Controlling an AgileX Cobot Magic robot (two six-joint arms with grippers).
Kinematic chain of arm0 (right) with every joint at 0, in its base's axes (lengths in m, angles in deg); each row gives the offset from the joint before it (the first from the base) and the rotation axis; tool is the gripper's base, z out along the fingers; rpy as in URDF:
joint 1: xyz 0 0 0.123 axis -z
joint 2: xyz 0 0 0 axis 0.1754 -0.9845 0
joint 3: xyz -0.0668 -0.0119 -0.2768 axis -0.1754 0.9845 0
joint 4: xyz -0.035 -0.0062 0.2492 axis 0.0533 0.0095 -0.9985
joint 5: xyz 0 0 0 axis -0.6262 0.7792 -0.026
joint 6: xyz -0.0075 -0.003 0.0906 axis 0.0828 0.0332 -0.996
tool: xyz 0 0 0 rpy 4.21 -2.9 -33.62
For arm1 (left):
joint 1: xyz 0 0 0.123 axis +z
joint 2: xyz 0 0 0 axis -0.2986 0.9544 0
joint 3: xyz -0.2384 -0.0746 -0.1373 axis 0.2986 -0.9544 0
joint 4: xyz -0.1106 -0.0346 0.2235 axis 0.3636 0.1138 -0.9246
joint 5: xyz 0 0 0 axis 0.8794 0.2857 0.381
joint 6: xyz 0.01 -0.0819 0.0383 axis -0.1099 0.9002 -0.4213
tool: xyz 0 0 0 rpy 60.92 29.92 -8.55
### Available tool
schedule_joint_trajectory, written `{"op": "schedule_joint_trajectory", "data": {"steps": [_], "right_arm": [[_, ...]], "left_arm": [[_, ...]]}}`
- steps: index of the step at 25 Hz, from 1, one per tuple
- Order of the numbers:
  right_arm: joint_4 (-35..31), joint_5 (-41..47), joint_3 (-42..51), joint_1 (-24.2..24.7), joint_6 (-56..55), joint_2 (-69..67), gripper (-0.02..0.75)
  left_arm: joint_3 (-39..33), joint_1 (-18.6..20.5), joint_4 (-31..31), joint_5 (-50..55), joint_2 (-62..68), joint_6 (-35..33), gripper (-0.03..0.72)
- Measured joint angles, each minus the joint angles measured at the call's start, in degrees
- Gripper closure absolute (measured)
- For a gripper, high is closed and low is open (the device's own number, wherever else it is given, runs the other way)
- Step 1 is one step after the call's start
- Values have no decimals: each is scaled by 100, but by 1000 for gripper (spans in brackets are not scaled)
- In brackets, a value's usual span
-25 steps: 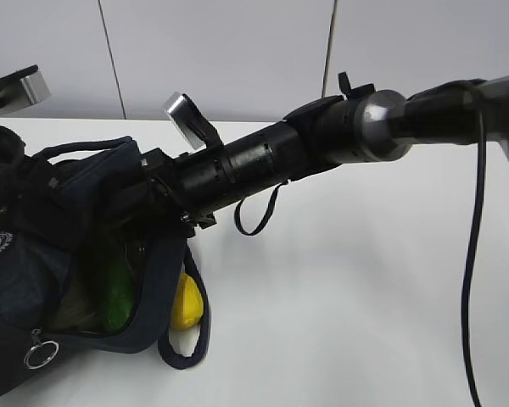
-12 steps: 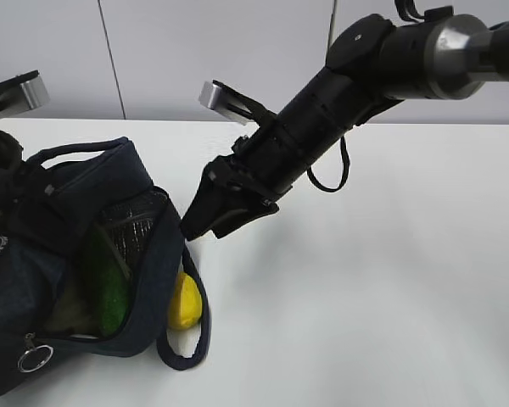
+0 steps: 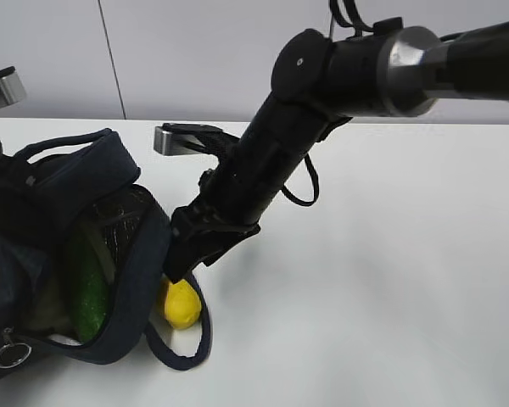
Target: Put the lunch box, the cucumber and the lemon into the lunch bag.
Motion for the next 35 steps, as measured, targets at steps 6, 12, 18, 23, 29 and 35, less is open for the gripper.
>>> {"op": "schedule_joint_trajectory", "data": {"steps": [6, 12, 18, 23, 29, 35], "right_arm": [[356, -300, 0, -244, -324, -129, 262], [431, -669, 0, -304, -512, -371, 262], [464, -969, 0, -333, -663, -380, 262], [473, -1026, 0, -411, -722, -524, 262], [473, -1026, 0, -424, -839, -692, 262], [588, -1048, 0, -424, -960, -751, 321]], "left_arm": [[0, 0, 0, 0, 0, 0, 697], [0, 0, 0, 4, 0, 0, 697], [0, 0, 0, 4, 0, 0, 697], [0, 0, -10, 4, 0, 0, 697], [0, 0, -33, 4, 0, -9, 697], [0, 0, -43, 4, 0, -9, 697]]}}
